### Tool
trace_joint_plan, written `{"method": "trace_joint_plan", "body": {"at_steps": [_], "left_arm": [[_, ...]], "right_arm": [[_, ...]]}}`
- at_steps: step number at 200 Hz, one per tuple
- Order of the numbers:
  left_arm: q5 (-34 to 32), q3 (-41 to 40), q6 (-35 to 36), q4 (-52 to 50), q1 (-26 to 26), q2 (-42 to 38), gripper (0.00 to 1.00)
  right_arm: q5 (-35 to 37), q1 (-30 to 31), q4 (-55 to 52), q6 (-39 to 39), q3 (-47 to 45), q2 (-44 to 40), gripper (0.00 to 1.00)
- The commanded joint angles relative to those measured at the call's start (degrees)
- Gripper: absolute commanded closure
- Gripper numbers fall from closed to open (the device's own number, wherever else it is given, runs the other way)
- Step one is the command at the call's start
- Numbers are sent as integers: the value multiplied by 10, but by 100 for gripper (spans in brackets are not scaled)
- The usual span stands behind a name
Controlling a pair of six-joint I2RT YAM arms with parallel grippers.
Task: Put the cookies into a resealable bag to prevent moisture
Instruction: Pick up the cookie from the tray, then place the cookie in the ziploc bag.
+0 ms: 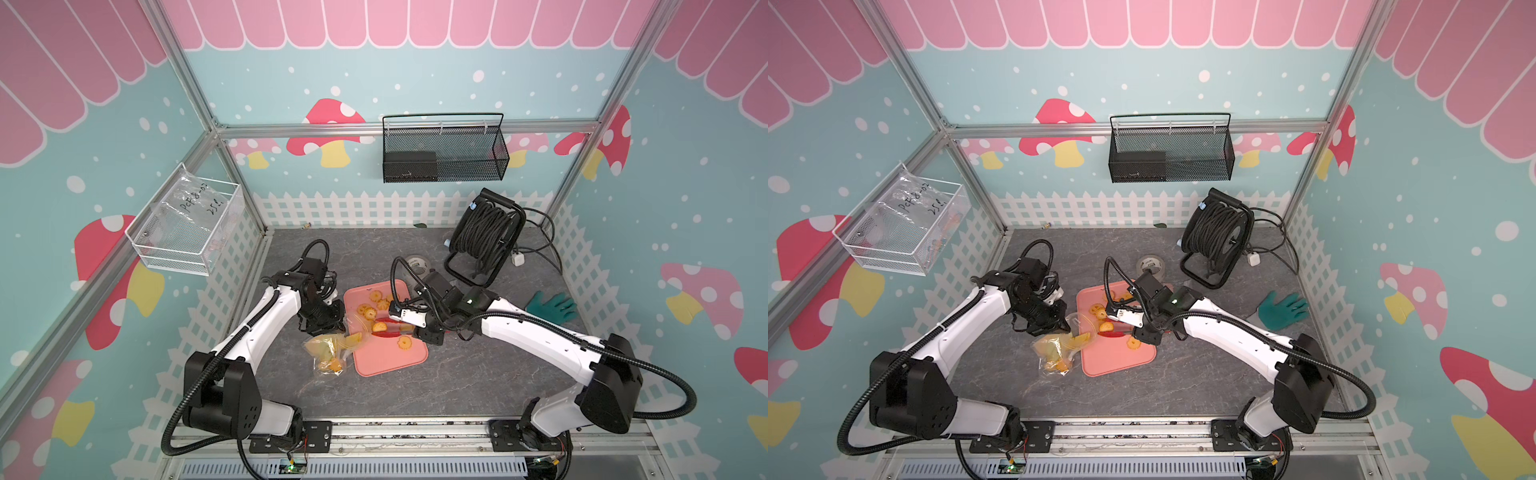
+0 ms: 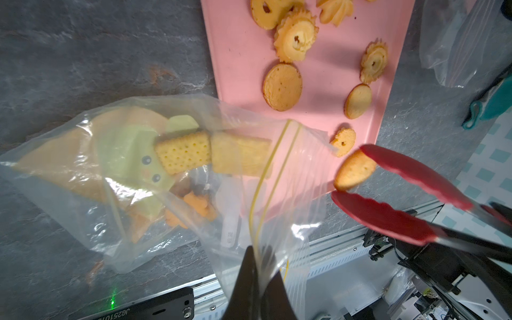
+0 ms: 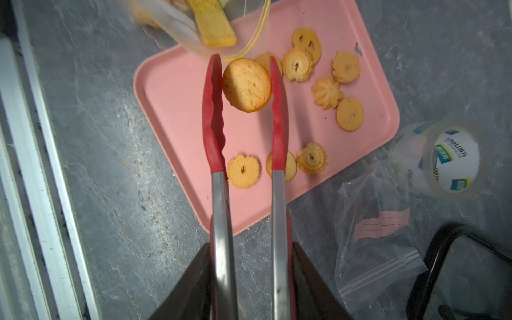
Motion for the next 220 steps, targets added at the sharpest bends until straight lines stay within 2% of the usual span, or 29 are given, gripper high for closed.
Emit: {"method": "trace_joint_plan", "body": {"at_steps": [1,28,78,109,178,220], "left_arm": [[-1,13,8,-8,-3,6,100],[2,17,6,-8,-4,5,100],[9,12,1,-8,-4,-8,100],[14,13,1,-9,-4,-9,100],[22,29,0,-10,-4,-7,100],[18,36,0,-17,-4,-12,100]], "right_arm": [[-67,-1,18,12,19,-19,56],[-116,0,50,15,23,7,57],[-138,0,87,2,39,69,54],[-141,0,97,2,41,80,46],[-117,-25,98,20,-12,-13,39],[-43,-55,0,14,-60,-90,42]]}}
